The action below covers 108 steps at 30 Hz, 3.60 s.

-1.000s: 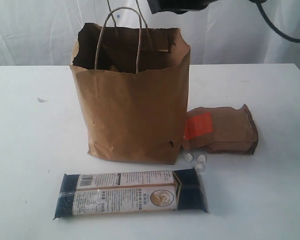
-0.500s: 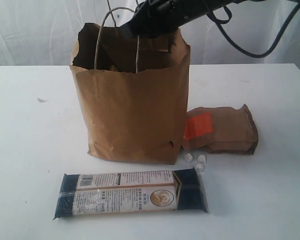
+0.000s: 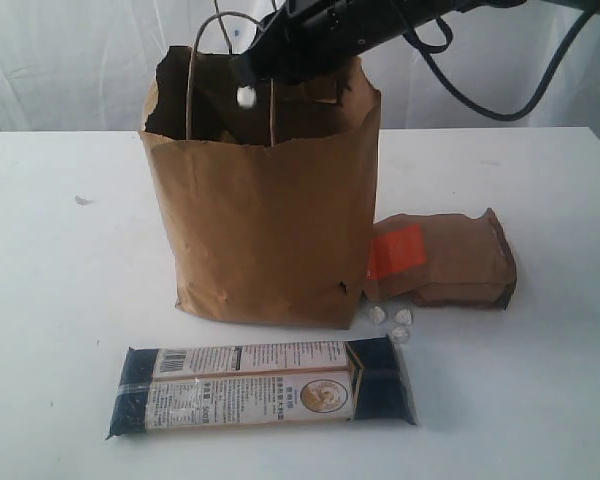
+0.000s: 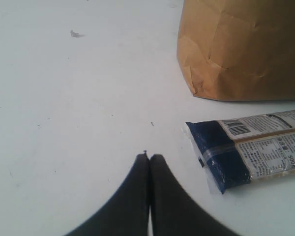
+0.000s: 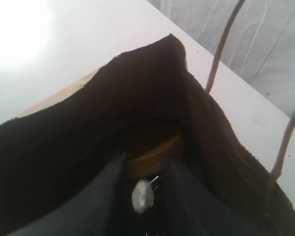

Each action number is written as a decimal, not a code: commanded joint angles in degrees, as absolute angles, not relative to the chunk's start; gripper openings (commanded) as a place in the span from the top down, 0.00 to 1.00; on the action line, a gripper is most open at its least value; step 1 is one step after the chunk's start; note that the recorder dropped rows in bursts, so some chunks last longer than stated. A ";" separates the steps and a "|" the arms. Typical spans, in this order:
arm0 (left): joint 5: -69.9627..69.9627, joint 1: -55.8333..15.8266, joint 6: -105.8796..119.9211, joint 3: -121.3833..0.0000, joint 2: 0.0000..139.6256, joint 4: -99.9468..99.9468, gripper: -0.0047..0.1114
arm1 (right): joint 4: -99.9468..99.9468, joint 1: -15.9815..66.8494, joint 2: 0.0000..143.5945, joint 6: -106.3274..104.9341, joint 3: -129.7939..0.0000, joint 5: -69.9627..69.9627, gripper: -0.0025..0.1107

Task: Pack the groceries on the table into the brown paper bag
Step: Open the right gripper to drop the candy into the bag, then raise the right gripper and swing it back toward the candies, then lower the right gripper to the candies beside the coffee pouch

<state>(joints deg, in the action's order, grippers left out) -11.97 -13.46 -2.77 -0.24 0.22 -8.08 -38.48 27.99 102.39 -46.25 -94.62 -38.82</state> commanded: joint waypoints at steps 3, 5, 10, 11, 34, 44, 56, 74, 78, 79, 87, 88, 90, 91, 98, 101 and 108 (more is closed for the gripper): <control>-11.99 -13.32 -2.72 0.00 0.00 -8.46 0.96 | -38.76 28.19 101.03 -45.99 -94.93 -38.37 0.50; -11.99 -13.32 -2.72 0.00 0.00 -8.46 0.96 | -38.76 28.19 99.28 -45.86 -94.82 -37.65 0.50; -11.99 -13.32 -2.72 0.00 0.00 -8.46 0.96 | -27.04 27.98 94.41 -39.01 -94.72 -39.81 0.50; -11.99 -13.32 -2.72 0.00 0.00 -8.46 0.96 | -21.56 27.98 93.77 -34.76 -94.72 -41.63 0.50; -11.99 -13.32 -2.72 0.00 0.00 -8.46 0.96 | -3.17 27.98 83.65 -22.19 -94.13 -55.57 0.50; -11.99 -13.32 -2.72 0.00 0.00 -8.46 0.96 | -2.81 27.98 64.80 -19.64 -73.85 -49.66 0.50; -11.99 -13.32 -2.72 0.00 0.00 -8.46 0.96 | -5.06 27.98 51.43 -10.23 -52.64 -48.36 0.50; -12.00 -13.32 -2.72 0.00 0.00 -8.46 0.96 | -6.03 27.98 69.25 -5.65 -37.32 -21.00 0.64; -12.00 -13.32 -2.72 0.00 0.00 -8.46 0.96 | -5.30 27.50 77.29 -3.33 -37.32 -16.97 0.64; -12.00 -13.32 -2.72 0.00 0.00 -8.46 0.96 | -5.30 27.03 79.23 -2.06 -37.32 -15.30 0.66; -12.00 -13.32 -2.72 0.00 0.00 -8.46 0.96 | -5.30 23.10 86.60 4.20 -37.32 -9.12 0.93; -12.00 -13.32 -2.72 0.00 0.00 -8.46 0.96 | -5.13 22.82 86.83 4.20 -37.32 -9.12 0.96; -12.00 -13.32 -2.72 0.00 0.00 -8.46 0.96 | -4.80 22.37 87.06 4.20 -37.32 -8.38 0.98; -12.00 -13.32 -2.72 0.00 0.00 -8.46 0.96 | -4.64 22.12 87.17 4.20 -37.32 -7.88 0.98; -12.00 -13.32 -2.72 0.00 0.00 -8.46 0.96 | -3.99 18.18 89.64 3.88 -40.22 -7.65 0.98; -12.00 -13.32 -2.72 0.00 0.00 -8.46 0.96 | -3.91 16.96 91.31 2.32 -42.80 -10.29 0.98; -12.00 -13.32 -2.72 0.00 0.00 -8.46 0.96 | -3.14 15.33 95.11 -0.42 -48.98 -15.14 0.98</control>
